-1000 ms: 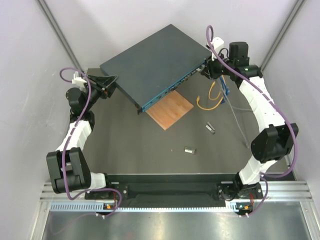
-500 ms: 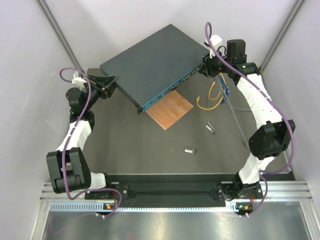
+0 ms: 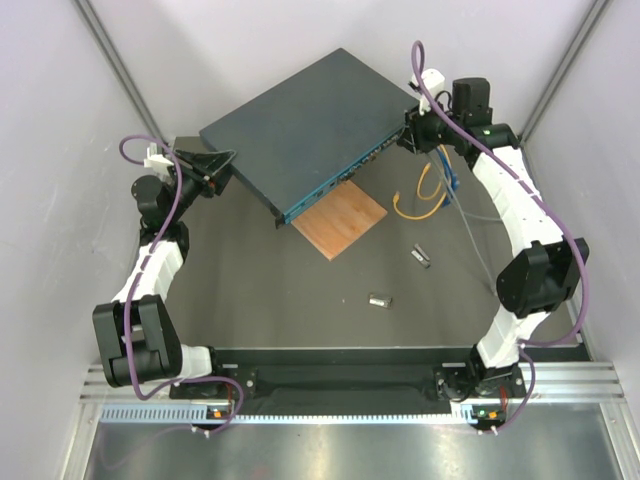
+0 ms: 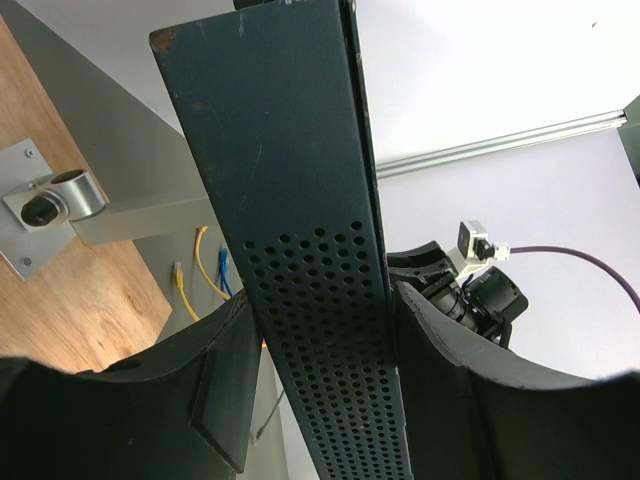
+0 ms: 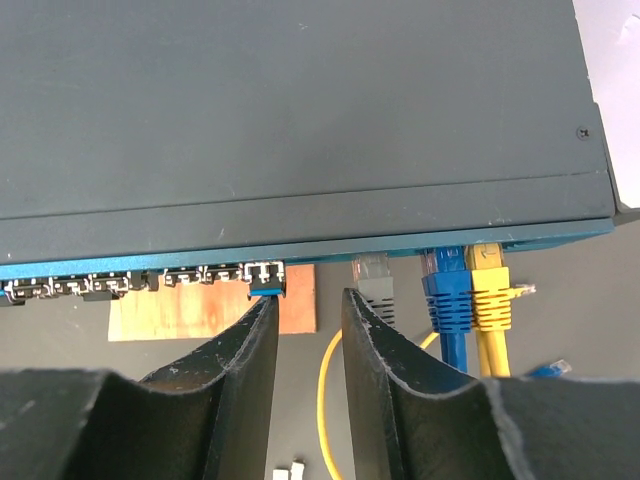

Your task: Insert the plug into the switch port

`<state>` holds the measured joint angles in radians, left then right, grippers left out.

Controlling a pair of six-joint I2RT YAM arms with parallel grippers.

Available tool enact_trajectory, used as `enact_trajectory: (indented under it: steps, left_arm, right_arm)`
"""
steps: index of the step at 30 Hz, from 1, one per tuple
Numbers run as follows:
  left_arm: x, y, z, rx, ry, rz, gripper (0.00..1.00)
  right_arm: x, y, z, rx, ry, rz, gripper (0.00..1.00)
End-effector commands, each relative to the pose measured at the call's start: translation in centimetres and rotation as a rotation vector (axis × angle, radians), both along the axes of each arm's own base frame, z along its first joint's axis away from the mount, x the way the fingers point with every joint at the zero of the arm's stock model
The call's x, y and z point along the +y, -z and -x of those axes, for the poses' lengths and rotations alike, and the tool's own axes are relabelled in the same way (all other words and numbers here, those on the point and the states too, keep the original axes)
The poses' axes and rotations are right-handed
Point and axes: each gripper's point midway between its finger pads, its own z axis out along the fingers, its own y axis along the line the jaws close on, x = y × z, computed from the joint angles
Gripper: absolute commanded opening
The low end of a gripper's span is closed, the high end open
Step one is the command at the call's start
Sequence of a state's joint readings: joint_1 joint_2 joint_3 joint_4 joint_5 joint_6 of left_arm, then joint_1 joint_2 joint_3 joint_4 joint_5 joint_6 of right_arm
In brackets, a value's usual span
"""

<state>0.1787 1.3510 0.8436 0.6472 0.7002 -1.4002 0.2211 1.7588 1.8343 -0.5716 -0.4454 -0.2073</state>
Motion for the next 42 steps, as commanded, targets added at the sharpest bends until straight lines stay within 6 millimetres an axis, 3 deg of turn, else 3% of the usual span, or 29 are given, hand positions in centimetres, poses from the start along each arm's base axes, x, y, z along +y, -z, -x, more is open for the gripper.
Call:
enact_trajectory:
  steps: [1,20,32,38,42]
  left_arm:
    - [-0.8,-1.7,0.0,-0.126,0.025,-0.088,0.00]
    - [-0.9,-1.1,-0.4,-0.113,0.037,-0.127,0.00]
    - [-0.8,-1.3,-1.1,-0.118,0.037,-0.149,0.00]
    - [-0.9,-2.1,-0.9,-0.141,0.045,-0.162,0.01]
    - [-1.0,-2.5,-0.5,-0.152,0.045,-0.177,0.13]
  right_arm:
    - [3.1,-5.5,-2.7,-0.233,-0.019,-0.102,0.32]
    - [6.5,-7.3,-3.1,-0.337,-0.105,-0.124,0.30]
    - [7.0,-9.3,-3.2,-0.435,-0.142,-0.110,0.25]
    - [6.5,-8.6,-2.2,-0.416,-0.150,-0.090,0.27]
    - [5.1,-6.6,0.0,-0.361,-0.158,-0.061,0.30]
